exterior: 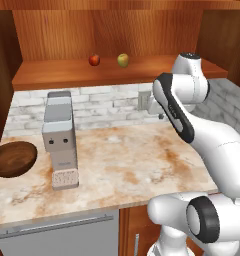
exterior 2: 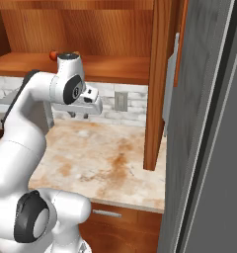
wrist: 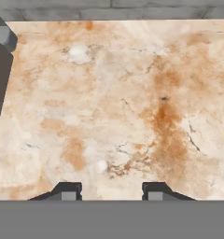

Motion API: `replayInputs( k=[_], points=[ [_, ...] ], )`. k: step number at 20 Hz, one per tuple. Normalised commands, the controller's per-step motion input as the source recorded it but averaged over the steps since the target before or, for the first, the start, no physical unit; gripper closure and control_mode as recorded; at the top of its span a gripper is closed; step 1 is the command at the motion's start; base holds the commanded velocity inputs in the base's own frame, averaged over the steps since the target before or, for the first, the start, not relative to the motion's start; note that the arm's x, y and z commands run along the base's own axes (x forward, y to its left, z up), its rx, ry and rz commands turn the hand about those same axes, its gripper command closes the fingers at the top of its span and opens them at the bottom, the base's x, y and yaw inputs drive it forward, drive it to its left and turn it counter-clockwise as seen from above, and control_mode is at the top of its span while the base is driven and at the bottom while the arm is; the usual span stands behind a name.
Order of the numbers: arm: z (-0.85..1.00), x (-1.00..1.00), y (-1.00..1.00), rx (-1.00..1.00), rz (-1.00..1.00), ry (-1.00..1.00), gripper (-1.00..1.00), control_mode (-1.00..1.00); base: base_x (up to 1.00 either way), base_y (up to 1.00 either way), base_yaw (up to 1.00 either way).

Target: Pick the apples from the cabinet and place them in one bowl. Pick the garlic from the sink and place it in the other bowl.

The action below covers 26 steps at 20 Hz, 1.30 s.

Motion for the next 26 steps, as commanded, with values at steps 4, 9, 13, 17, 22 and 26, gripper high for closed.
replayInputs(
  k=[4,9,13,17,22,26],
  points=[
    [0.00,-0.01,0.16,0.01,-0.02,-0.02,-1.00,-1.00,0.00,0.00,0.00],
    [0.07,-0.21,0.32,0.00,-0.04,-0.11,-1.00,-1.00,0.00,0.00,0.00],
    [0.10,-0.19,0.35,-0.03,-0.07,-0.29,-1.00,-1.00,0.00,0.00,0.00],
    [0.31,-0.09,0.23,0.00,-0.08,-0.32,-1.00,-1.00,0.00,0.00,0.00],
    [0.60,-0.01,0.05,0.00,-0.05,-0.16,-1.00,-1.00,0.00,0.00,0.00],
    [0.66,0.00,0.00,0.00,-0.02,-0.10,-1.00,-1.00,0.00,0.00,0.00]
  ],
)
